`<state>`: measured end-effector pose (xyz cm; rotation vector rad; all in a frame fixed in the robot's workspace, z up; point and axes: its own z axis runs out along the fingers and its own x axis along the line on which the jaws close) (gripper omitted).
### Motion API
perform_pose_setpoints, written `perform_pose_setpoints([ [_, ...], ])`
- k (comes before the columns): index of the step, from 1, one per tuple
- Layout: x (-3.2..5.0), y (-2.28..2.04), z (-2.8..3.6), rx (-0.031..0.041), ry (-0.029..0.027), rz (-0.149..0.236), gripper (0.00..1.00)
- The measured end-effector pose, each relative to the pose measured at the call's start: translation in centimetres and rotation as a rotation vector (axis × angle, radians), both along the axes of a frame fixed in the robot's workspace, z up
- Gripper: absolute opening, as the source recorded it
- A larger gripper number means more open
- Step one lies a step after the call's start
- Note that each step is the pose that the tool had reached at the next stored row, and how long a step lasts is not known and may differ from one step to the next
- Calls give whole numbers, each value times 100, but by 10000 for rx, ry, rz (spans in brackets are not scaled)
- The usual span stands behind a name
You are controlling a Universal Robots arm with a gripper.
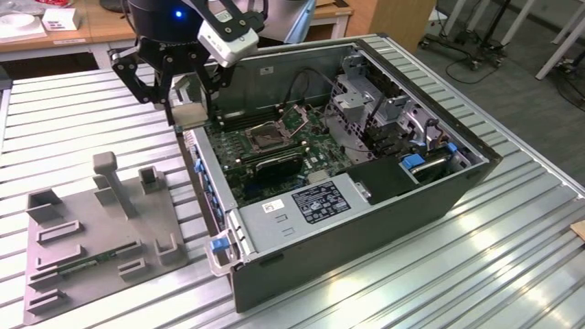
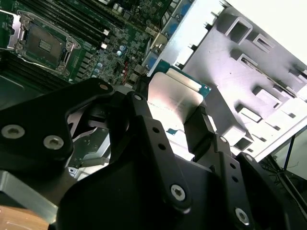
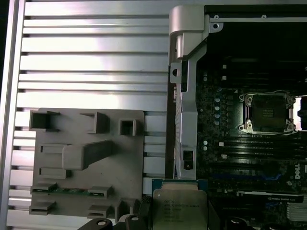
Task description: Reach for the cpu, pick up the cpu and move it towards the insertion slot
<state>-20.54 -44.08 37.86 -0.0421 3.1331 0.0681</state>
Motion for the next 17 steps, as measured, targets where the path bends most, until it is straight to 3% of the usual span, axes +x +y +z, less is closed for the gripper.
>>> perform_pose_setpoints([
  [11, 135, 0, -2, 0, 0, -2, 54],
  [17, 162, 0, -2, 0, 0, -1, 54],
])
